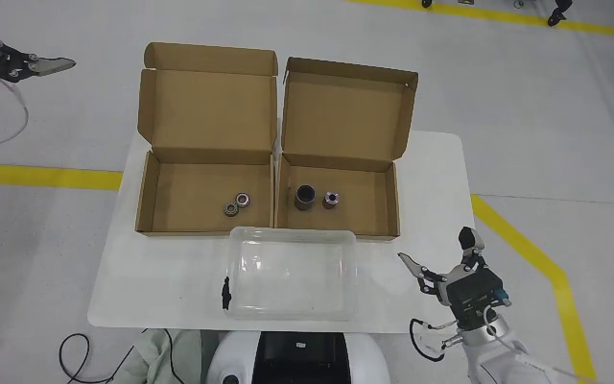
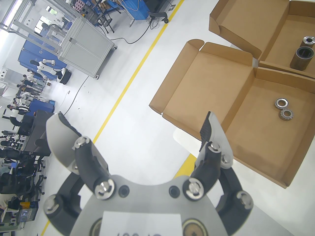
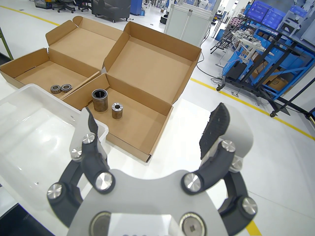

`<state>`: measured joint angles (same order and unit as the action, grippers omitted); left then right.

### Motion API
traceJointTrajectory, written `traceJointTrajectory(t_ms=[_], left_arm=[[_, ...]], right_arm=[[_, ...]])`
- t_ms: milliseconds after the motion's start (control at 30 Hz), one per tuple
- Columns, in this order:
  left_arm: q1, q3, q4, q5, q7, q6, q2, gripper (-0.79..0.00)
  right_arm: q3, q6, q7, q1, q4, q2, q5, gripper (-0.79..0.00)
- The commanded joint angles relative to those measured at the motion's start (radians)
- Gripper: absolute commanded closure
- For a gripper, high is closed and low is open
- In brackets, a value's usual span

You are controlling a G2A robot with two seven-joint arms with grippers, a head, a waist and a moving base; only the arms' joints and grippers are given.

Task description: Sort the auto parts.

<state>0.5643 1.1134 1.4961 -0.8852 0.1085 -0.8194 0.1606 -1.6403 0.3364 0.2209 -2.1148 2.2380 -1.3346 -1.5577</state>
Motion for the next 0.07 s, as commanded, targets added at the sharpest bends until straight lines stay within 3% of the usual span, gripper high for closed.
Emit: traceJointTrajectory(t_ms=[0, 33], left_arm=[[0.0, 0.0, 0.0, 0.0, 0.0, 0.0, 0.0, -0.785], [0.0, 0.0, 0.0, 0.0, 0.0, 0.0, 0.0, -0.785]], right_arm=[[0.0, 0.0, 0.0, 0.0, 0.0, 0.0, 0.0, -0.785], [0.0, 0.0, 0.0, 0.0, 0.0, 0.0, 0.0, -0.785]])
